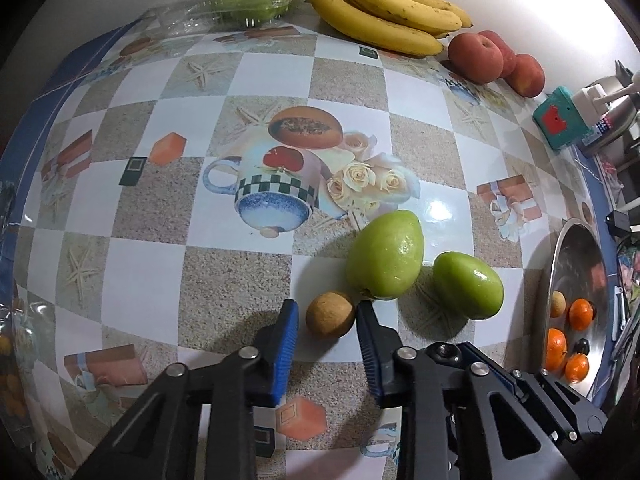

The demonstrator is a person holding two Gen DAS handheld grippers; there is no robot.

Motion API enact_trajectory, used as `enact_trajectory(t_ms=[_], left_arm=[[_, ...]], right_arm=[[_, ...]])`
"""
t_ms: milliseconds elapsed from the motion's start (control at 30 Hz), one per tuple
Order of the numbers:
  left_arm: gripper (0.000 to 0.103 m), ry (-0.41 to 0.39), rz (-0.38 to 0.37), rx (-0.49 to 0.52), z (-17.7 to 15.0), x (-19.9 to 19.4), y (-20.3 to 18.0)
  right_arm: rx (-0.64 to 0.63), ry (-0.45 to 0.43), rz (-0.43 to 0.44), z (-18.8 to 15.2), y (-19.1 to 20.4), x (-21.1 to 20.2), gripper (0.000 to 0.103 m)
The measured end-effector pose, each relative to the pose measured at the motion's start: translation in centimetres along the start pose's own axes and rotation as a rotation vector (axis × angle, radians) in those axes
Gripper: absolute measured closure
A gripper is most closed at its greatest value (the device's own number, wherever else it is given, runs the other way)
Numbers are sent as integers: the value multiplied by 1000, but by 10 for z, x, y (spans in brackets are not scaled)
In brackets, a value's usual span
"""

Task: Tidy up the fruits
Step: 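Close the right tool on the dark plum while the left tool closes on the brown fruit, then lift and carry the plum in the right tool and brown fruit in the left tool over the bowl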

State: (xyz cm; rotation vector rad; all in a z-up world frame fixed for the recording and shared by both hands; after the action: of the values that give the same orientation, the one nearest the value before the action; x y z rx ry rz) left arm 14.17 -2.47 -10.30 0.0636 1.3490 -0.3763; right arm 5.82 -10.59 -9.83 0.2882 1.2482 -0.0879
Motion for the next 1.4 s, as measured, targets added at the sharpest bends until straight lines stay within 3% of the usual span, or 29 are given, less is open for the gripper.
enact_trajectory(t_ms=[233, 800, 1400], left_arm=[[75, -4, -6, 4, 1, 0, -1], [75, -45, -2, -7, 3, -19, 2], [75, -135, 5, -47, 11, -51, 9]], right_arm=[[17, 4, 15, -2, -4, -3, 73], [45, 14, 45, -4, -5, -5, 76], [93, -76, 114, 4, -9, -44, 77]])
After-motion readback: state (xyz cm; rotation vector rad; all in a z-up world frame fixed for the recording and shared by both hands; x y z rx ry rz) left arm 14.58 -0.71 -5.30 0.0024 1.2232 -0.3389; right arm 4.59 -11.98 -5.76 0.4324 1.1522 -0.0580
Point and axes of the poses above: each gripper's, at about its wrist camera, not at the fingertips, and x roughly the way its jaws point, y to its left, z to its top, the point moved 4 cm from there along x, roughly the way its jaws point
